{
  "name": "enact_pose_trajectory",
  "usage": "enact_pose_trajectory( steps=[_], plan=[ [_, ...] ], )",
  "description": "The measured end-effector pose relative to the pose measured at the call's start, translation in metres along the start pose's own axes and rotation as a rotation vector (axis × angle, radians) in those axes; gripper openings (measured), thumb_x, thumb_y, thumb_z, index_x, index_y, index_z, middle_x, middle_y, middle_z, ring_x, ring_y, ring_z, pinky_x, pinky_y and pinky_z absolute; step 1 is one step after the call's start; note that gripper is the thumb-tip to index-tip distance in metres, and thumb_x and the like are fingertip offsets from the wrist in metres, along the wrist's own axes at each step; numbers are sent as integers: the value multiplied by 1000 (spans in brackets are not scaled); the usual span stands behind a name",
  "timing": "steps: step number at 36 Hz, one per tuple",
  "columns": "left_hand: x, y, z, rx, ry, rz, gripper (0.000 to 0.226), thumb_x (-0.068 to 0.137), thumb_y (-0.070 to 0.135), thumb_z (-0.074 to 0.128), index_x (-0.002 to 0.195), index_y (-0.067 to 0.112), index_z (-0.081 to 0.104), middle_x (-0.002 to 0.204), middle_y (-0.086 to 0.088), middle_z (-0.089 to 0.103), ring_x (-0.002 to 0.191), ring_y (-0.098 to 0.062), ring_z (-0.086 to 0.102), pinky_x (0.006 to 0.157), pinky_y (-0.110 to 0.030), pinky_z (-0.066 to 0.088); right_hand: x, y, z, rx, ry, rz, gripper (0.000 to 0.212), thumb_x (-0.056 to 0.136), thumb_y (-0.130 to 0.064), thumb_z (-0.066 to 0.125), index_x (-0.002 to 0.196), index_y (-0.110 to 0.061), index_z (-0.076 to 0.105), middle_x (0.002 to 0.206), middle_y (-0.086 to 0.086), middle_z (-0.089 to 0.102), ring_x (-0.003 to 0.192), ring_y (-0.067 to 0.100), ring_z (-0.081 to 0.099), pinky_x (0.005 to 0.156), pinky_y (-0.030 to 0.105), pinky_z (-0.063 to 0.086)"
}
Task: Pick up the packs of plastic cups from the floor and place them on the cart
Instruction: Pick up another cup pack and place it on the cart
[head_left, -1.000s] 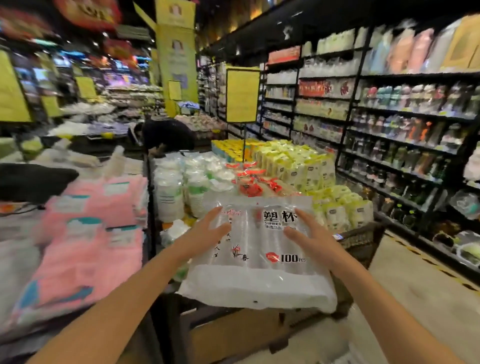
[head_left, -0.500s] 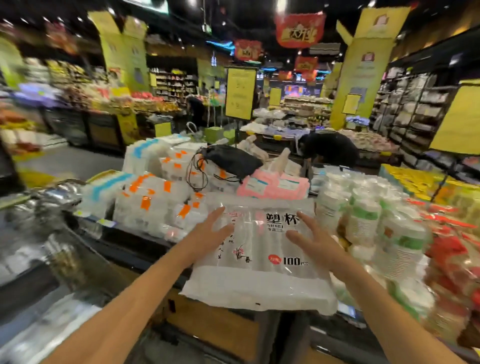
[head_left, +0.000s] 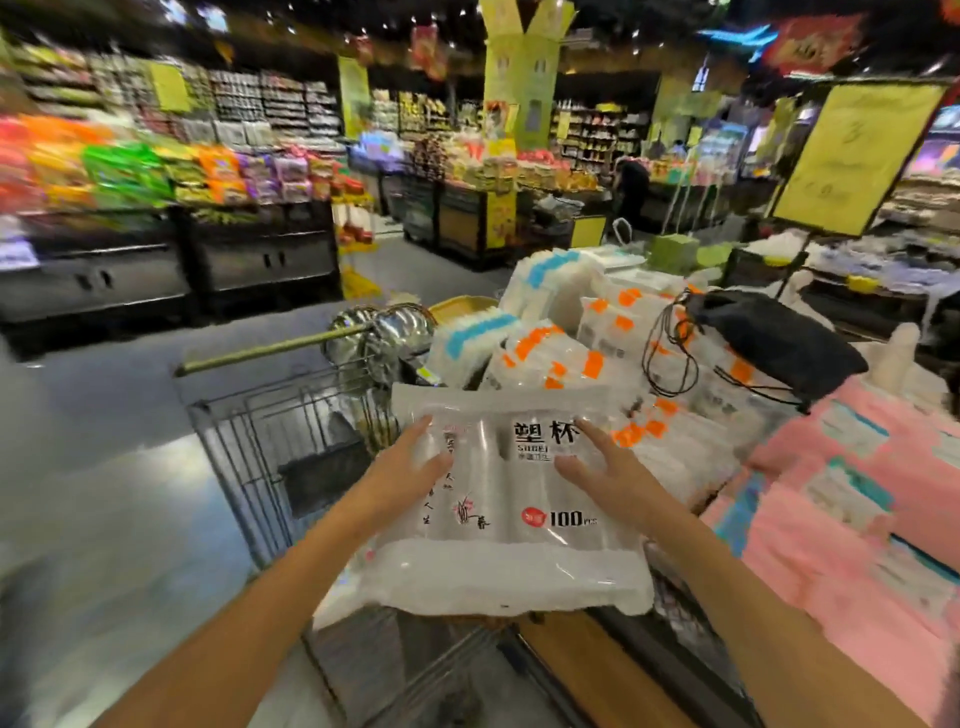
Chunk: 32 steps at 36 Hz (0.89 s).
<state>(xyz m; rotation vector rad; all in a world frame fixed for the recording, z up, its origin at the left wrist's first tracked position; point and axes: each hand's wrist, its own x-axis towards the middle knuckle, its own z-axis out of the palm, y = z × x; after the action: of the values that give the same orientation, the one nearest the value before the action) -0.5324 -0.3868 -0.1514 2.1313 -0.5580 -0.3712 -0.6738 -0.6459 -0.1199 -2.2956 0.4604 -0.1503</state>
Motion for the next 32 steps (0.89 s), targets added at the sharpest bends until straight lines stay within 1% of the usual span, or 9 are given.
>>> enact_pose_trajectory(
  steps=[4,7,9,13,16,22,25,29,32],
  plan=[
    [17,-42,-18,-17,61,-83,73,90,63,48,150,54,9,163,12,16,151,-25,13,119,-53,20,57,-8,39,-43,-91,-82,77,91,-60,57,156,-36,25,156,3,39,139,24,41,106,37,35],
    [31,-71,-23,-69,116,-164,77,85,69,48,148,56,7,164,3,15,150,-26,15,118,-55,22,102,-7,67,-70,-149,-135,78,89,-65,57,155,-40,24,156,1,40,140,23,40,110,40,34],
    [43,-94,-22,-66,156,-211,80,81,74,46,148,57,6,164,1,15,150,-25,17,118,-54,23,133,-4,88,-71,-190,-179,76,92,-56,59,156,-34,26,154,1,42,137,14,39,105,29,32],
    [60,-128,-10,-122,231,-282,70,97,49,50,155,43,10,158,19,12,147,-12,16,118,-41,20,189,4,128,-36,-320,-239,70,94,-46,62,155,-30,30,141,7,54,116,11,52,86,18,38],
    [75,-154,2,-165,338,-335,67,99,36,54,154,38,17,156,18,18,143,-5,17,116,-31,18,227,15,163,21,-409,-277,67,95,-40,64,153,-33,32,133,-8,49,116,0,43,89,10,33],
    [95,-224,40,-152,439,-484,68,100,27,54,154,35,15,152,20,15,140,1,13,113,-23,11,274,66,254,32,-535,-273,68,92,-53,60,150,-51,24,149,-9,38,139,9,34,114,37,33],
    [98,-262,64,-135,455,-569,67,100,25,54,152,39,14,150,22,12,141,1,10,115,-25,9,281,90,297,23,-585,-248,68,93,-54,58,144,-63,14,149,-4,37,140,12,33,112,34,32],
    [98,-316,95,-160,457,-649,70,99,27,54,152,48,13,155,21,16,142,-2,16,119,-35,14,282,128,348,15,-659,-172,72,93,-59,54,152,-54,12,154,3,29,141,15,29,111,33,29],
    [100,-347,121,-189,443,-708,69,100,30,52,150,56,12,157,16,14,145,-5,10,119,-41,13,280,154,378,15,-684,-101,74,95,-47,59,150,-54,10,150,5,30,123,11,44,102,26,32]
  ],
)
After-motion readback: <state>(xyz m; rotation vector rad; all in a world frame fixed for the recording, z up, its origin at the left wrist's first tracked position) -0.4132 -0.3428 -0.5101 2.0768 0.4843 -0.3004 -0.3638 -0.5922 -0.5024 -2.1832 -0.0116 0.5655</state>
